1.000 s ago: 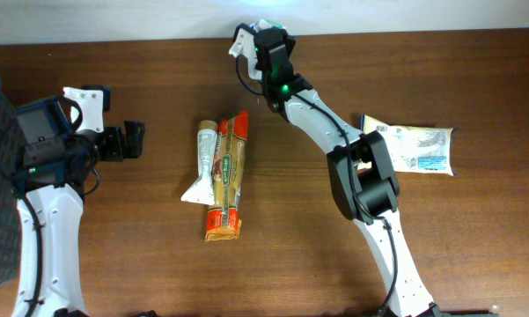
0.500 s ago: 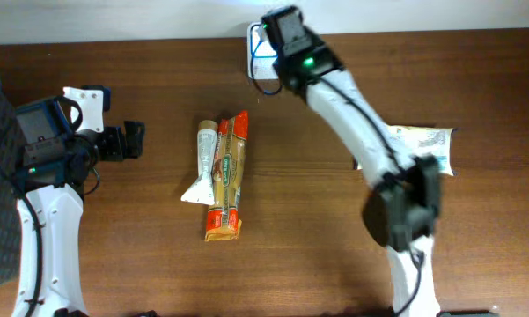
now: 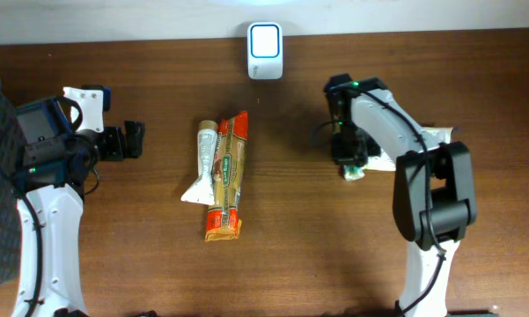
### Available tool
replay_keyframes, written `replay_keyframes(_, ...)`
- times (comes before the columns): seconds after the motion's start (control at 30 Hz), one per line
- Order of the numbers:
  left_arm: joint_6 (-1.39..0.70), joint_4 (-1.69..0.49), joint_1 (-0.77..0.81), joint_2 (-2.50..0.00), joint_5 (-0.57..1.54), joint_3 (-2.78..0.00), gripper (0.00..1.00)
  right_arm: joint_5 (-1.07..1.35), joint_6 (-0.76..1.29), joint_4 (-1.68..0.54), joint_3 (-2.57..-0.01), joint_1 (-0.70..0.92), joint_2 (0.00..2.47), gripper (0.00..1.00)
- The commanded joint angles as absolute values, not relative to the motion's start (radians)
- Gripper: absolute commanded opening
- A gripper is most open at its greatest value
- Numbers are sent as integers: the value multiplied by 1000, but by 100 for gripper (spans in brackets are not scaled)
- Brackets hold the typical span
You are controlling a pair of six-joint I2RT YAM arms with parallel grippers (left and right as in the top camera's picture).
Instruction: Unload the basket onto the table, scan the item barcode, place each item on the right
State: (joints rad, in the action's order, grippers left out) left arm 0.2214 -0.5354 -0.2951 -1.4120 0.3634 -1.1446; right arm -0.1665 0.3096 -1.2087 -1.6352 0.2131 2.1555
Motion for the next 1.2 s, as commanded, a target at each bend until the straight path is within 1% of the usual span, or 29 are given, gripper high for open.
replay_keyframes(0.0,237,-536,-296,-1410,374,-1150,99,-206,326,-1151,-1595,120,2152,4)
replay_keyframes(0.07,237,-536,-296,-1410,374,-1150,99,-189,263,-1103,-1595,62,2152,5)
replay_keyframes(0.13,237,-536,-296,-1410,374,-1150,99,-168,191,-1091,-1595,37,2152,13)
replay_keyframes(0.17,237,-536,-296,-1410,374,-1150,99,-169,168,-1091,-1596,30,2152,22)
replay_keyframes(0.23,237,-536,-296,-1410,374,-1150,99,-201,162,-1092,-1602,12,2151,34)
replay_keyframes(0.27,237,-536,-296,-1410,374,-1150,99,-197,162,-1096,-1612,4,2151,49)
replay_keyframes(0.3,237,-536,-296,-1410,374,-1150,99,-175,160,-1130,-1647,-7,2151,70)
replay_keyframes(0.37,237,-536,-296,-1410,374,-1150,99,-149,151,-1235,-1748,-6,2151,78)
replay_keyframes(0.47,237,-536,-296,-1410,374,-1150,99,-17,135,-1386,-1930,22,2151,84)
replay_keyframes(0.53,237,-536,-296,-1410,374,-1150,99,139,134,-1410,-1983,58,2151,85)
replay_keyframes(0.57,237,-536,-296,-1410,374,-1150,99,229,134,-1396,-1984,78,2151,88)
replay_keyframes(0.6,237,-536,-296,-1410,374,-1150,99,299,135,-1378,-1981,97,2152,100)
replay_keyframes(0.7,237,-536,-296,-1410,374,-1150,99,482,159,-1220,-1893,200,2154,99)
replay_keyframes(0.77,237,-536,-296,-1410,374,-1150,99,495,247,-1112,-1801,274,2154,99)
replay_keyframes(0.87,237,-536,-296,-1410,374,-1150,99,555,283,-998,-1701,359,2154,99)
replay_keyframes(0.93,237,-536,-296,-1410,374,-1150,99,554,340,-922,-1652,434,2154,100)
replay_keyframes(0.97,237,-536,-296,-1410,374,-1150,99,554,358,-897,-1641,456,2154,98)
replay_keyframes(1.07,237,-536,-296,-1410,374,-1150,99,538,429,-830,-1624,519,2154,85)
replay_keyframes(1.13,237,-536,-296,-1410,374,-1150,99,515,477,-781,-1624,564,2154,72)
replay_keyframes(1.17,237,-536,-296,-1410,374,-1150,99,494,489,-769,-1624,577,2154,69)
